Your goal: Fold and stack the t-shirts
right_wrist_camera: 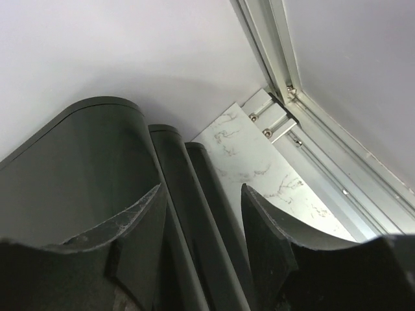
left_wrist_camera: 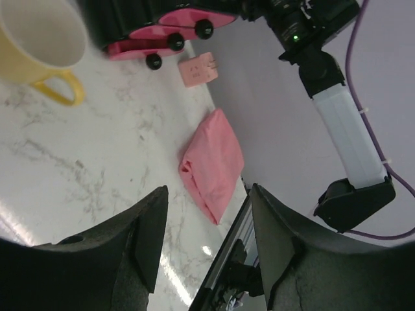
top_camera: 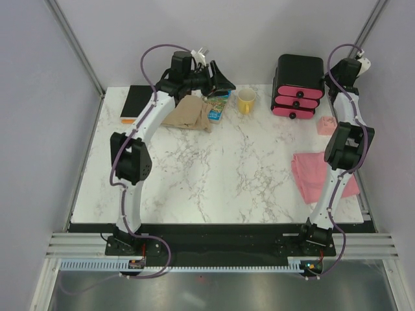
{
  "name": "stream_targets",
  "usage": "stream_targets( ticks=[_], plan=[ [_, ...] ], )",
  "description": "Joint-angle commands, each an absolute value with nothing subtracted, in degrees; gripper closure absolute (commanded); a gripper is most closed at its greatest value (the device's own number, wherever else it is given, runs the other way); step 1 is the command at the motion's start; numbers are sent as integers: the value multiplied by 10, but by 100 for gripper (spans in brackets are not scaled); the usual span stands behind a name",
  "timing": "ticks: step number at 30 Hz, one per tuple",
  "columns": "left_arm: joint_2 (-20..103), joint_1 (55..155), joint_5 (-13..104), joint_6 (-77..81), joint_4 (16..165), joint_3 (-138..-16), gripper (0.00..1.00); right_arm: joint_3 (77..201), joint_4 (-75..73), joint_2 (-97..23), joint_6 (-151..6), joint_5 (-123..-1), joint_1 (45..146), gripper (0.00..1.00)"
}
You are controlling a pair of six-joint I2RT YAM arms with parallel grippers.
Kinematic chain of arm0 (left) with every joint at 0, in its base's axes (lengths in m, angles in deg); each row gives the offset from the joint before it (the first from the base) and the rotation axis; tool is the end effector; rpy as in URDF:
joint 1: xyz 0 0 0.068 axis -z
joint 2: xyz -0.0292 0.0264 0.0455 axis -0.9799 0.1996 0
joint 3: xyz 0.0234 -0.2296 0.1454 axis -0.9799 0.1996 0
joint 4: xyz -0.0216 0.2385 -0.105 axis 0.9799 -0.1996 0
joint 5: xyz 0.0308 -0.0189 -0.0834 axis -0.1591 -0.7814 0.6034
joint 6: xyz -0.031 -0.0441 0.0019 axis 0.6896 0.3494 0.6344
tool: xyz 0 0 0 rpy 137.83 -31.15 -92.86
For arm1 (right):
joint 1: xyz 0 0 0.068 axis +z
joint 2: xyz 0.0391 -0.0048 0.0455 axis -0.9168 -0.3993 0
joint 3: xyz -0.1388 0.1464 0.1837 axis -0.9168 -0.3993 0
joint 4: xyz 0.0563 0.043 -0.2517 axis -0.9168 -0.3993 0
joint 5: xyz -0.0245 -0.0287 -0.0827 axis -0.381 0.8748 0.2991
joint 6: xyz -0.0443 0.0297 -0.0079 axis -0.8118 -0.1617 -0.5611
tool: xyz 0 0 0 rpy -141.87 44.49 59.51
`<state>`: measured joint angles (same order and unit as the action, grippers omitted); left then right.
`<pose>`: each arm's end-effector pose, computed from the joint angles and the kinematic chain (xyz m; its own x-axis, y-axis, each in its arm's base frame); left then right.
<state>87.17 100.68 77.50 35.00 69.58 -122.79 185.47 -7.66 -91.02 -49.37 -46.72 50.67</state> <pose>0.4504 -0.2086 0.3511 -0.8361 -0.2351 -0.4955 0.3618 0.4426 -0.8205 0.5392 -0.1571 0.2640 -0.1045 0.5397 -0.8353 0.5012 0.7540 0.4245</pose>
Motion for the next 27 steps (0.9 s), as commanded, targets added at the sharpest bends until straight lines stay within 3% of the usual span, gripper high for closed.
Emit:
stream_targets(
  ticks=[1,13,27],
  plan=[
    [956,1034,864,394,721,-1365,38,1835,-73,-923,-485,-526,513,43],
    [1104,1049,902,576,958,-1403,37,1780,-66,-909,-470,-658,520,53],
    [1130,1047,897,593,984,-1403,36,1682,-45,-809,-470,-659,548,52]
  ],
)
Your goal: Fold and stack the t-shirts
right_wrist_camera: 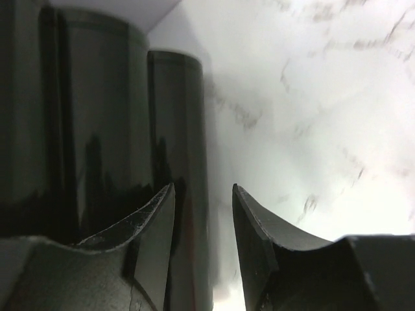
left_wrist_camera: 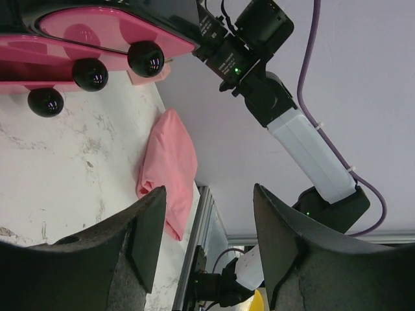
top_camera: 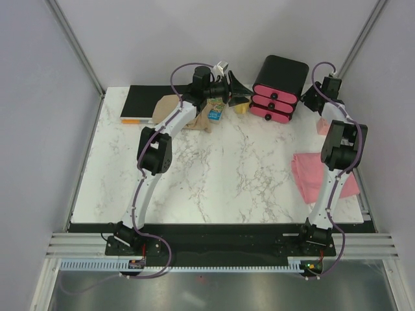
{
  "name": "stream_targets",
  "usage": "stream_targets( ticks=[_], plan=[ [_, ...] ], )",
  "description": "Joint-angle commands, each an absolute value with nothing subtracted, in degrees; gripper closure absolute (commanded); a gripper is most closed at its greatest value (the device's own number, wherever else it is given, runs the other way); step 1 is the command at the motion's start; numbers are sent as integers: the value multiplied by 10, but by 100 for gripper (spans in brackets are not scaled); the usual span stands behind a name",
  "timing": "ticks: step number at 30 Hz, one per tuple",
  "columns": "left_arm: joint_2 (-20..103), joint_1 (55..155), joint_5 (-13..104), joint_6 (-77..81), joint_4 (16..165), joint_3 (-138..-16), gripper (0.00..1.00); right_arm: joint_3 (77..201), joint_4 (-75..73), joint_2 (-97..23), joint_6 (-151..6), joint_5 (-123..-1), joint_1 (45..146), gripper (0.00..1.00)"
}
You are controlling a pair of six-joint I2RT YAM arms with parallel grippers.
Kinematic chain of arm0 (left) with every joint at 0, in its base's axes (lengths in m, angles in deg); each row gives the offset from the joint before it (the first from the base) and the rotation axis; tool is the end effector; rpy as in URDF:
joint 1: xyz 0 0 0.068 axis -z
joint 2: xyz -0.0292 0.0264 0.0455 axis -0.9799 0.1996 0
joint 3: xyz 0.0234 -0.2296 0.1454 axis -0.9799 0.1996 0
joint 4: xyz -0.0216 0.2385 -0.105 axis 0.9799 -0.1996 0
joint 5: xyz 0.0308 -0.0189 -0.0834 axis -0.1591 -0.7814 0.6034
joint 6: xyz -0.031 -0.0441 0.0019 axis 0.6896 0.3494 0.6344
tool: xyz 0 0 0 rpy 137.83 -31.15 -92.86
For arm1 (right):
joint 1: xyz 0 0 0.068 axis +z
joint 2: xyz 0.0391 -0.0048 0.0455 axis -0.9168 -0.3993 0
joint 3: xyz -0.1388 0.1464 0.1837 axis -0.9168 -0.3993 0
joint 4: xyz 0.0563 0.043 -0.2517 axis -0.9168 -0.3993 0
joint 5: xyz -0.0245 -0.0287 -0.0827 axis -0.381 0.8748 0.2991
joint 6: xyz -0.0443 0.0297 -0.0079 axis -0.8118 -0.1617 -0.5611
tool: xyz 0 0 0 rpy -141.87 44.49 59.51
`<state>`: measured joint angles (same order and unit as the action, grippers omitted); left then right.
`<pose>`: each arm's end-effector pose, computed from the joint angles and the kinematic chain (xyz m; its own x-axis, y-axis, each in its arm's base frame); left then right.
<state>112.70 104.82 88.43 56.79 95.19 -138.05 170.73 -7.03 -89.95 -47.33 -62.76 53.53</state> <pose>0.5139 -0.2853 0.2529 -0.9299 -0.1799 -0.3209 0.2998 0.1352 -0.9444 0.5277 -0.1156 0.1858 -0.4084 0.6267 -0.6637 0.3667 0.7785 0.5094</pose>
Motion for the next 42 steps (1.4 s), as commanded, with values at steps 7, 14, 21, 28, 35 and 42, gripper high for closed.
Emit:
stream_targets(
  ticks=[7,14,21,28,35,42],
  plan=[
    [1098,1045,889,562,961,-1367,37,1705,-31,-803,-476,-666,548,52],
    [1104,1026,850,578,970,-1345,37,1649,-43,-729,-469,-632,556,52],
    [1157,1014,855,617,994,-1427,37,1531,-45,-625,-478,-635,560,51],
    [1188,1014,834,627,1020,-1456,36,1429,-38,-555,-462,-657,573,52],
    [1203,1015,818,639,1054,-1470,36,1351,-34,-486,-469,-694,581,51],
    [1202,1017,817,638,1060,-1468,35,1308,-34,-462,-477,-727,593,51]
  ],
)
